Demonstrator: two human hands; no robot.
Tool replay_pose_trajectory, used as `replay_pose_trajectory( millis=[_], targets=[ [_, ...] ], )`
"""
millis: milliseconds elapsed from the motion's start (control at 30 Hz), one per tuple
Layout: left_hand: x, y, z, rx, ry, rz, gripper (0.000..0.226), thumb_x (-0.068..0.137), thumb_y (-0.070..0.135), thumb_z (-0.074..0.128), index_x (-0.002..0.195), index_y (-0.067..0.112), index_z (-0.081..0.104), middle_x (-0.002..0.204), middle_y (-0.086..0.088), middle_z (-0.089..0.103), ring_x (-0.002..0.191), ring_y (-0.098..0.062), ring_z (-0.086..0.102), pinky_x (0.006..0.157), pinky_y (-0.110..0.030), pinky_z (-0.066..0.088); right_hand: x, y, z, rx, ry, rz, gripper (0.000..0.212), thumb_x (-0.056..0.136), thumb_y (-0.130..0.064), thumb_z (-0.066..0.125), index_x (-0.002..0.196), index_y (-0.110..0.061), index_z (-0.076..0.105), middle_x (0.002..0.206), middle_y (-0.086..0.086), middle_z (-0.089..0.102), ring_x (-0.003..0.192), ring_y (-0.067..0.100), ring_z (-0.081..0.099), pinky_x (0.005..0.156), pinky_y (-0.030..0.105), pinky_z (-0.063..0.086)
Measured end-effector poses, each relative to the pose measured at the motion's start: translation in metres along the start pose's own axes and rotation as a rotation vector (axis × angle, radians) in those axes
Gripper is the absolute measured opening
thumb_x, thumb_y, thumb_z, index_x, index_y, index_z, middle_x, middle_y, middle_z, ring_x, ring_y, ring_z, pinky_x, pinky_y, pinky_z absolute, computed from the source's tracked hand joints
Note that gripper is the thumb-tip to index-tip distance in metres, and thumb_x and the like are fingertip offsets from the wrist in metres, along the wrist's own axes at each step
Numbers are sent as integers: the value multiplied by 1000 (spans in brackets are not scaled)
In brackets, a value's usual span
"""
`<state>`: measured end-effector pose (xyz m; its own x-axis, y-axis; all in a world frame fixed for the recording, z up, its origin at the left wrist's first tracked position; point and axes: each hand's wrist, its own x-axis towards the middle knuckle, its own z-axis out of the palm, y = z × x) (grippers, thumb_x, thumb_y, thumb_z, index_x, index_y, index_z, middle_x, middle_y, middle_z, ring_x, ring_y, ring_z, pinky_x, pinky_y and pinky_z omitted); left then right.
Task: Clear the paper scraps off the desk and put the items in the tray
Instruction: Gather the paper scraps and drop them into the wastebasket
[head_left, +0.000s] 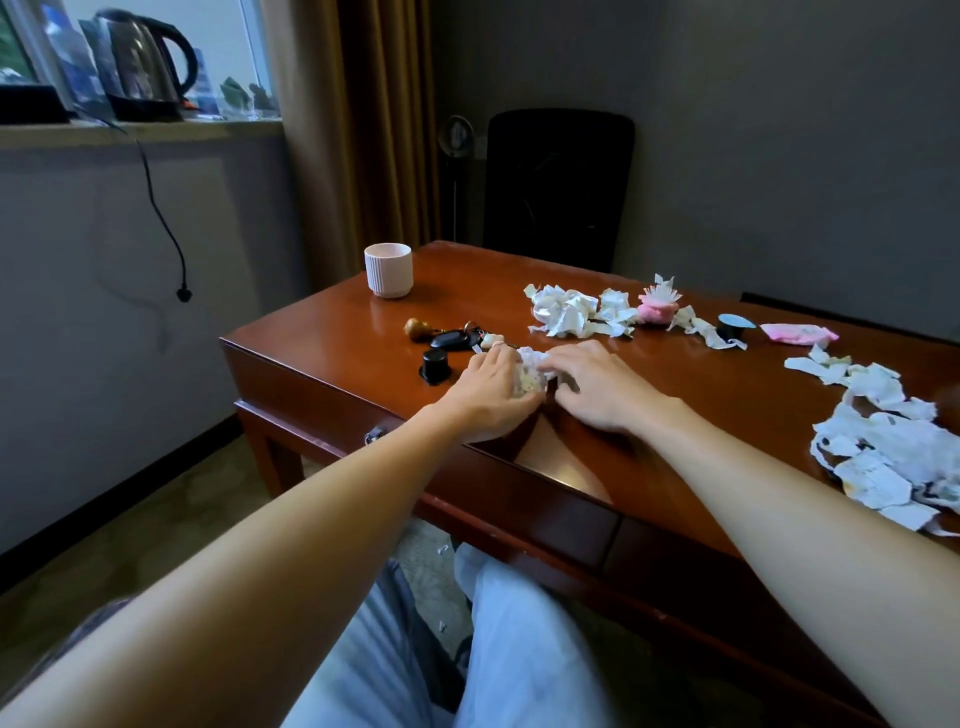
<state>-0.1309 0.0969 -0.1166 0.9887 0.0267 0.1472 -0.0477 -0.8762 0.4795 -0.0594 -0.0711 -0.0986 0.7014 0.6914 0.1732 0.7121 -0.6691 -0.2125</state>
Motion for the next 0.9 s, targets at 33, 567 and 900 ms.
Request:
replay_pose_trajectory(
  millis=[33,567,900],
  targets=[
    [2,-1,2,35,11,3,54,96,50,47,130,9,38,143,-11,37,132,-32,31,104,-40,32,-2,4,1,6,15,6,42,91,-18,48,131,-27,57,137,-6,54,130,20,37,107,47,35],
    [9,-2,6,90,60,-10,59,88,43,43,145,31,33,149,-6,32,134,-31,25,109,-48,19,-4,8,8,128,-11,163,68,90,-42,49,148,-41,14,154,-2,23,143,27,17,114,52,17],
    [20,-6,18,201,146,-33,33,99,41,43,123,21,53,137,-4,43,122,-32,34,101,-48,26,1,23,22,40,118,133,27,103,-37,40,120,-26,58,115,3,50,122,28,38,106,42,32]
  ],
)
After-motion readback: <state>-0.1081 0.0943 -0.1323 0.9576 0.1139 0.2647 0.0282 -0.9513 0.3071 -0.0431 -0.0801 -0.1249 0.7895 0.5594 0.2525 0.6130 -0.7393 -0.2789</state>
